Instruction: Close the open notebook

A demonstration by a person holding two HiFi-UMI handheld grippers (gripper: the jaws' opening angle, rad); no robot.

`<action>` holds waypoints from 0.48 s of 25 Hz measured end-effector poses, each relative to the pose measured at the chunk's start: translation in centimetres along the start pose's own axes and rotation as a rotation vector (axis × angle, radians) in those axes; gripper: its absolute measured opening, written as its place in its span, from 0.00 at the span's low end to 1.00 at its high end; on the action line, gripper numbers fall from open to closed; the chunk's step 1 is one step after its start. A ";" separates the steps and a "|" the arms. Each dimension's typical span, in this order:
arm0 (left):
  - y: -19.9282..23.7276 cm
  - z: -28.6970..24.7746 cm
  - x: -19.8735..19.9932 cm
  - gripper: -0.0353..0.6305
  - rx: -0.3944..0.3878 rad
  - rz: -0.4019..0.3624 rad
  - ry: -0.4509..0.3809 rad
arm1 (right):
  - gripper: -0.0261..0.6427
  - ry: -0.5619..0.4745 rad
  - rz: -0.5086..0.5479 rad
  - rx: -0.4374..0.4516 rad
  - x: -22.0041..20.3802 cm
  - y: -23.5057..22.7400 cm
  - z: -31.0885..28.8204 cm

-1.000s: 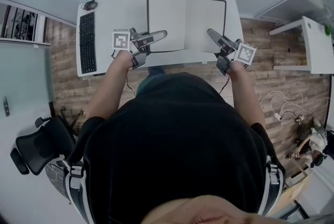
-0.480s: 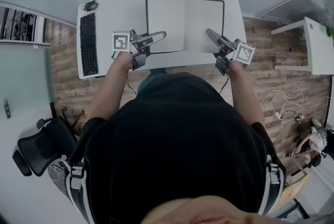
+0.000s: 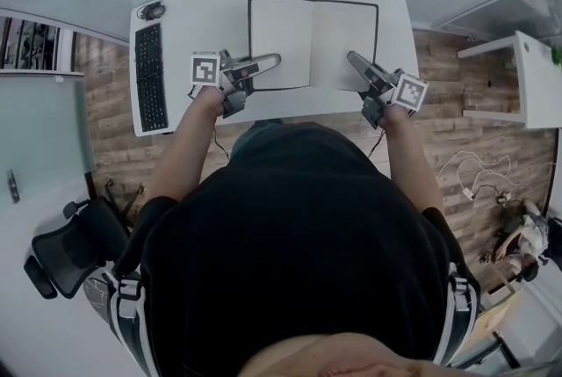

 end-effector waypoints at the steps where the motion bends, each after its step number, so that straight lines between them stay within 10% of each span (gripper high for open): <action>1: 0.2 0.1 0.1 0.15 0.003 -0.004 0.004 | 0.13 -0.001 -0.001 -0.001 -0.1 -0.1 0.0; 12: 1.4 -0.2 0.0 0.15 -0.001 0.020 0.009 | 0.13 0.000 -0.020 -0.029 -0.2 -1.0 0.0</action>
Point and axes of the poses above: the fingertips, and each gripper's own axes: z backward along the fingers, y to its left, x out of its top, the point moved 6 cm from there along z, backward along the fingers, and after that the axes turned 12 degrees about -y, right-handed, at the moved point
